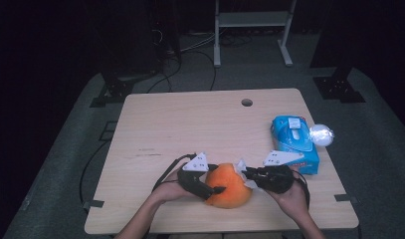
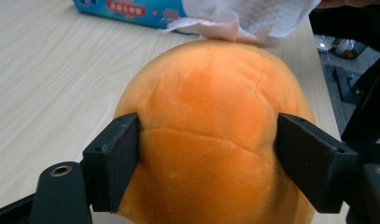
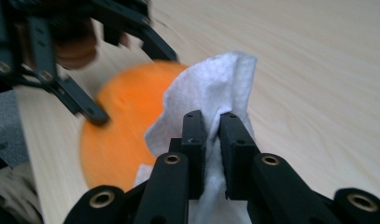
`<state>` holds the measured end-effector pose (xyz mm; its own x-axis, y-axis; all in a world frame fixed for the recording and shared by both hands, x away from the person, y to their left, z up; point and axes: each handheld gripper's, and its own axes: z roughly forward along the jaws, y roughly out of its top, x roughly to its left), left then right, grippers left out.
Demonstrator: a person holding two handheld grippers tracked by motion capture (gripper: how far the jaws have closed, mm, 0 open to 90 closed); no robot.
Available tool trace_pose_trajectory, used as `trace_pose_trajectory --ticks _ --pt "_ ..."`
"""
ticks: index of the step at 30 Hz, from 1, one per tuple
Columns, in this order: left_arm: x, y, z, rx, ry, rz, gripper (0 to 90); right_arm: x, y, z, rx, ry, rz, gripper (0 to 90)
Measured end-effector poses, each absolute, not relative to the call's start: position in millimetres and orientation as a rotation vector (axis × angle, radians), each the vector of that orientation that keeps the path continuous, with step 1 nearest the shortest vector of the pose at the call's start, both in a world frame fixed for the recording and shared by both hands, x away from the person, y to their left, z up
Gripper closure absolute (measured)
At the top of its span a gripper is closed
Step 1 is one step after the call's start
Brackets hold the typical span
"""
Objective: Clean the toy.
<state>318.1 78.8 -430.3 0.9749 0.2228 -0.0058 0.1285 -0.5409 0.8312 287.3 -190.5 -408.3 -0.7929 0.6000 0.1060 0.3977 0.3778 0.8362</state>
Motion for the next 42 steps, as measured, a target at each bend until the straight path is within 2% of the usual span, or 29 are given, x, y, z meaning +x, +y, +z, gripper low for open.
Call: trace_pose_trajectory --ticks 2,6,7,10,14,16,20,21,23,25,28,31,34,36,37,39,42 --pt "319.1 81.2 -430.1 2.152 0.245 0.122 21.8 289.4 -185.6 -411.6 0.87 2.454 1.363 80.5" --pt "327.3 85.4 -433.9 2.113 0.347 0.066 8.8 292.6 -195.1 -421.3 0.908 2.475 1.36 80.9" --pt "327.2 84.2 -435.9 2.115 0.346 0.052 9.1 291.6 -196.9 -421.0 0.915 2.48 1.352 80.9" --pt "322.1 80.9 -432.2 2.145 0.297 0.103 23.3 288.7 -196.5 -412.7 0.908 2.45 1.344 80.7" --pt "316.8 76.4 -425.2 2.151 0.264 0.149 29.0 281.9 -180.9 -401.8 0.828 2.425 1.396 80.3" --pt "319.0 79.6 -426.6 2.133 0.27 0.138 26.7 283.6 -178.7 -405.6 0.816 2.451 1.366 80.5" --pt "325.4 81.1 -428.7 2.105 0.346 0.083 9.5 287.0 -189.8 -415.4 0.859 2.466 1.355 80.7" --pt "325.3 80.0 -430.5 2.102 0.352 0.066 10.2 287.3 -192.7 -415.7 0.868 2.468 1.358 80.7" --pt "322.0 78.1 -431.9 2.114 0.324 0.093 21.6 286.8 -195.2 -412.9 0.882 2.458 1.345 80.6" --pt "318.5 76.8 -425.6 2.123 0.309 0.117 29.2 282.6 -192.1 -406.4 0.873 2.427 1.378 80.5" --pt "314.3 73.3 -419.5 2.129 0.287 0.146 32.1 277.0 -182.0 -398.6 0.806 2.414 1.406 80.3" --pt "315.8 74.8 -421.0 2.112 0.29 0.13 26.3 279.6 -181.3 -402.0 0.798 2.443 1.376 80.6" --pt "321.3 75.2 -425.9 2.111 0.329 0.082 11.0 284.0 -189.7 -411.4 0.829 2.479 1.363 80.7" --pt "322.8 74.5 -431.6 2.1 0.346 0.051 9.3 285.8 -194.2 -411.0 0.843 2.482 1.356 80.7" --pt "322.5 74.3 -432.8 2.099 0.339 0.053 10.4 286.6 -195.2 -411.6 0.847 2.482 1.354 80.7" --pt "319.7 74.3 -429.8 2.105 0.318 0.079 24.2 287.6 -196.6 -413.5 0.867 2.473 1.362 80.5" --pt "316.6 74.6 -422.0 2.107 0.311 0.113 36.0 287.1 -196.7 -409.2 0.871 2.443 1.366 80.6"
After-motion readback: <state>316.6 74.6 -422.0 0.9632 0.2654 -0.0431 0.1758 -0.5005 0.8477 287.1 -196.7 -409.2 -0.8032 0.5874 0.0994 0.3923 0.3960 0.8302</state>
